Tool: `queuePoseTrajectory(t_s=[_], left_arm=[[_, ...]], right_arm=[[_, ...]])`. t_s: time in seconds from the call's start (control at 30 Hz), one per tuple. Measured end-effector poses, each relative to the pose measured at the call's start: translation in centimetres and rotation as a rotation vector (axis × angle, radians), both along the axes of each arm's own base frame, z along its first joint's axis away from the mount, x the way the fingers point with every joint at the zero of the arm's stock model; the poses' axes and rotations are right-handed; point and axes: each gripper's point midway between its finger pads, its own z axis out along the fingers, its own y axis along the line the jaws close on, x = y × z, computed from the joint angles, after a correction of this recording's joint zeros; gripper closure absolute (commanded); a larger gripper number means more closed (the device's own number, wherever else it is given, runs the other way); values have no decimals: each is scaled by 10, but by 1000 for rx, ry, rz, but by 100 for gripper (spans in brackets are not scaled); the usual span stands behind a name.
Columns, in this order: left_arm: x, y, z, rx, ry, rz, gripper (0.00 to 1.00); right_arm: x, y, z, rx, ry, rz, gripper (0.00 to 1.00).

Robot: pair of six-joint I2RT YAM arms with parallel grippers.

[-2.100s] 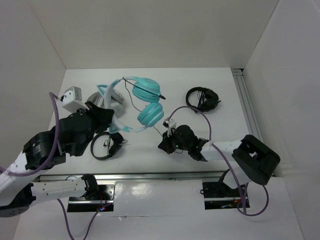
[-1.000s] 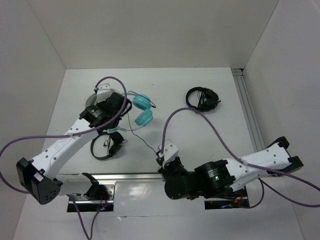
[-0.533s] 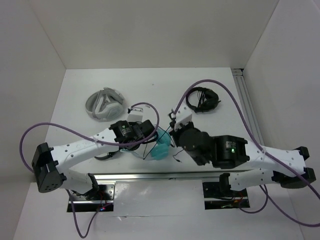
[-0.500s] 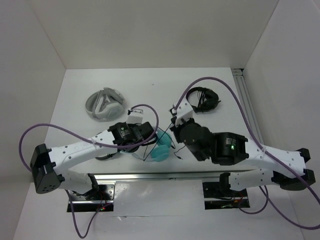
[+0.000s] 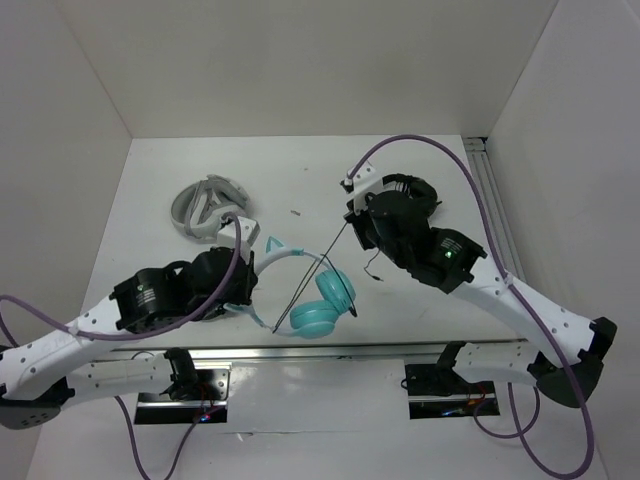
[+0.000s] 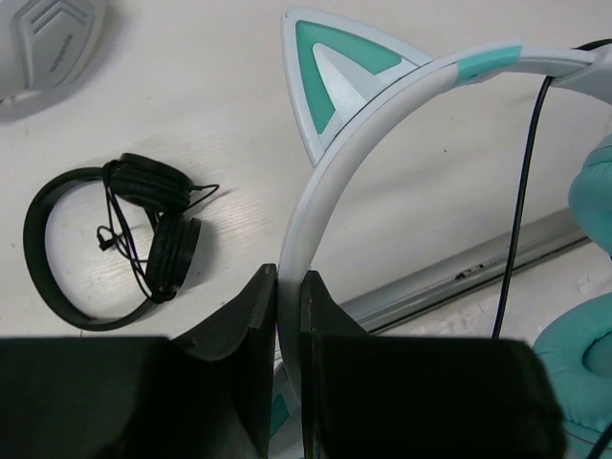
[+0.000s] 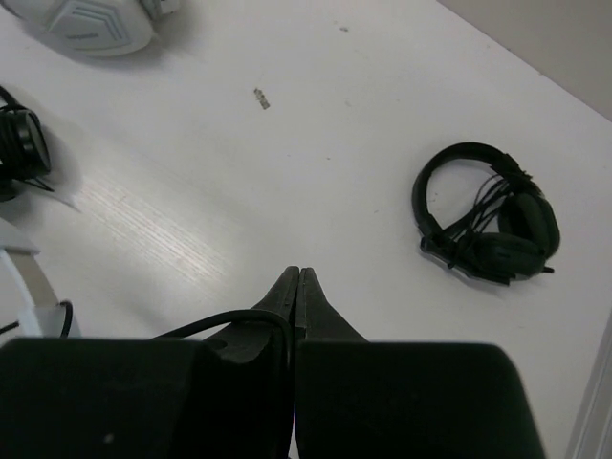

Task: Wrap the headphones

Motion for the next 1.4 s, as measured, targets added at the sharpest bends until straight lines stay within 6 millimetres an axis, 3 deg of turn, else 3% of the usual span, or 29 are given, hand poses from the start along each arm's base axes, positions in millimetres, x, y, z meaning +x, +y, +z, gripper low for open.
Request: queuePoseTrajectory(t_s=[0.27,0.5,0.7,0.97,1.03,1.4], left_arm=[[-15,0,14,-38,-28,-142,100],[-18,-2,40,-84,-68,-186,100],[-22,-1,66,-126,-100,-211,100],[-20,-11,102,-237,-133,-198,100],[-20,-13,104,-258,-127,-187,100],[-20,-18,105,-296,-99,-162,100]], right_arm=[[6,34,-24,31,50,135,100],[10,46,-63,67,112,196,100],[8,58,-84,154,130,255,69],[-12,85,-129,288,199,406,61],[-14,92,-145,307,234,434,61],[-17,113,-188,367,305,488,61]])
